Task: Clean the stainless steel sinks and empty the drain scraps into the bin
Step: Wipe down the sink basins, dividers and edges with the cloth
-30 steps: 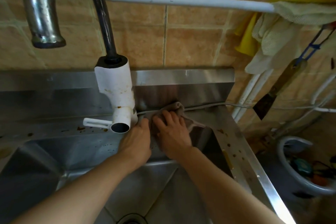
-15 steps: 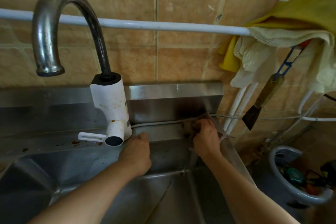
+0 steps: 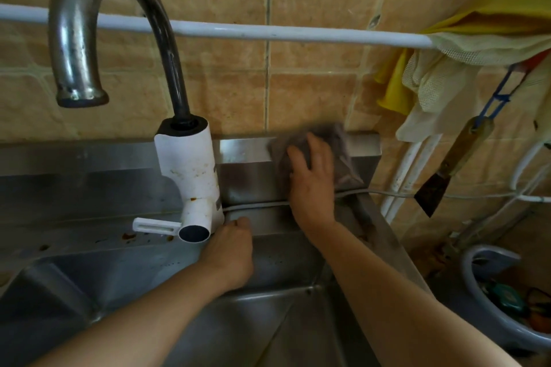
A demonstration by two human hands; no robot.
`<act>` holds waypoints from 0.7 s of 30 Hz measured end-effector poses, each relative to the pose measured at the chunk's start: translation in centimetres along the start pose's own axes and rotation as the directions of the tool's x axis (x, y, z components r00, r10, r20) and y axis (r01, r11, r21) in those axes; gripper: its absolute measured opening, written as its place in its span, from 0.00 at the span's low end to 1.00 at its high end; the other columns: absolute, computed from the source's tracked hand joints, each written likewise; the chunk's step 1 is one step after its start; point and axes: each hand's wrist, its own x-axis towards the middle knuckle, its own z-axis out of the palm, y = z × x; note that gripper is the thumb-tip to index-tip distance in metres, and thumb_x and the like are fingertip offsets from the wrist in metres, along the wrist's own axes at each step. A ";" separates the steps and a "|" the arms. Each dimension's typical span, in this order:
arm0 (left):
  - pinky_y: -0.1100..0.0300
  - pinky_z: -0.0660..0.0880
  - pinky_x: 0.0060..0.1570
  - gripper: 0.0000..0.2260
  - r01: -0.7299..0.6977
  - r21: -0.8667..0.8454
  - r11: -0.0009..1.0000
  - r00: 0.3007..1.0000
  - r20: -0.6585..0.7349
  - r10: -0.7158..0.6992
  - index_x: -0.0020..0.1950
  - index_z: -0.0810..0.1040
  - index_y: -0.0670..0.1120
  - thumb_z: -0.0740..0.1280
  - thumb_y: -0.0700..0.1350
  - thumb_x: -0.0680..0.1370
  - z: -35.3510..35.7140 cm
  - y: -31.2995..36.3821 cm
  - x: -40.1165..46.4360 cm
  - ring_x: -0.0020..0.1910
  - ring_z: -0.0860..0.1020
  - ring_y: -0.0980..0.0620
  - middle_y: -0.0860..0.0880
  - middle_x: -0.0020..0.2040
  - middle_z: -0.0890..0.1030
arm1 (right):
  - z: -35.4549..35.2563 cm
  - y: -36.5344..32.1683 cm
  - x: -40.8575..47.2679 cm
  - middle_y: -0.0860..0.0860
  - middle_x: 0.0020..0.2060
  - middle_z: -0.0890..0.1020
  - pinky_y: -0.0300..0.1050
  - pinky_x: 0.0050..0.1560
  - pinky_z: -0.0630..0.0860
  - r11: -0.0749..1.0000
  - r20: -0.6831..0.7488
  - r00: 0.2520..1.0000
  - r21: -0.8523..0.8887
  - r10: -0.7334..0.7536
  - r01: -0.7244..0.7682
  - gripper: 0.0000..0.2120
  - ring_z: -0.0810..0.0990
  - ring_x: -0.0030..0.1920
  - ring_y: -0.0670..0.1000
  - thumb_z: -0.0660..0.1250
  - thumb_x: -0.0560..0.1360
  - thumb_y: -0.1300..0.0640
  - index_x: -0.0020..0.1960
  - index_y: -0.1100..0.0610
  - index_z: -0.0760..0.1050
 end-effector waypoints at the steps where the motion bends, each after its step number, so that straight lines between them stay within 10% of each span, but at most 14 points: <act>1: 0.59 0.72 0.57 0.24 -0.001 0.001 1.000 1.000 -0.009 0.001 0.70 0.62 0.43 0.64 0.35 0.76 -0.1 -0.2 0.0 0.63 0.73 0.47 0.44 0.66 0.71 | 0.7 -1.2 0.2 0.64 0.67 0.71 0.60 0.64 0.67 0.995 0.007 0.995 0.008 -0.097 0.097 0.16 0.67 0.68 0.68 0.63 0.73 0.59 0.61 0.59 0.75; 9: 0.59 0.72 0.53 0.22 -0.027 0.150 0.988 0.999 -0.040 0.033 0.67 0.66 0.44 0.65 0.37 0.74 0.6 -0.3 -0.6 0.61 0.73 0.47 0.45 0.63 0.73 | 1.8 -1.7 1.8 0.62 0.66 0.73 0.59 0.63 0.70 0.889 0.056 0.888 0.035 -0.457 0.456 0.15 0.69 0.67 0.62 0.59 0.72 0.58 0.56 0.58 0.77; 18: 0.63 0.68 0.48 0.17 -0.063 0.221 0.973 0.995 -0.060 0.078 0.62 0.69 0.44 0.64 0.36 0.75 0.3 0.3 -0.5 0.57 0.72 0.49 0.46 0.59 0.74 | -2.6 7.8 1.1 0.68 0.64 0.68 0.62 0.60 0.71 0.993 -0.101 0.993 -0.098 0.059 -0.069 0.14 0.68 0.64 0.68 0.66 0.73 0.60 0.57 0.61 0.71; 21: 0.62 0.68 0.52 0.20 -0.097 0.194 0.976 0.994 -0.038 0.106 0.65 0.66 0.43 0.64 0.35 0.73 1.0 -0.3 -0.6 0.61 0.69 0.48 0.45 0.64 0.70 | -1.3 4.2 0.6 0.65 0.55 0.73 0.61 0.56 0.70 0.987 -0.129 0.991 -0.151 0.030 -0.049 0.11 0.70 0.57 0.65 0.68 0.70 0.61 0.52 0.61 0.75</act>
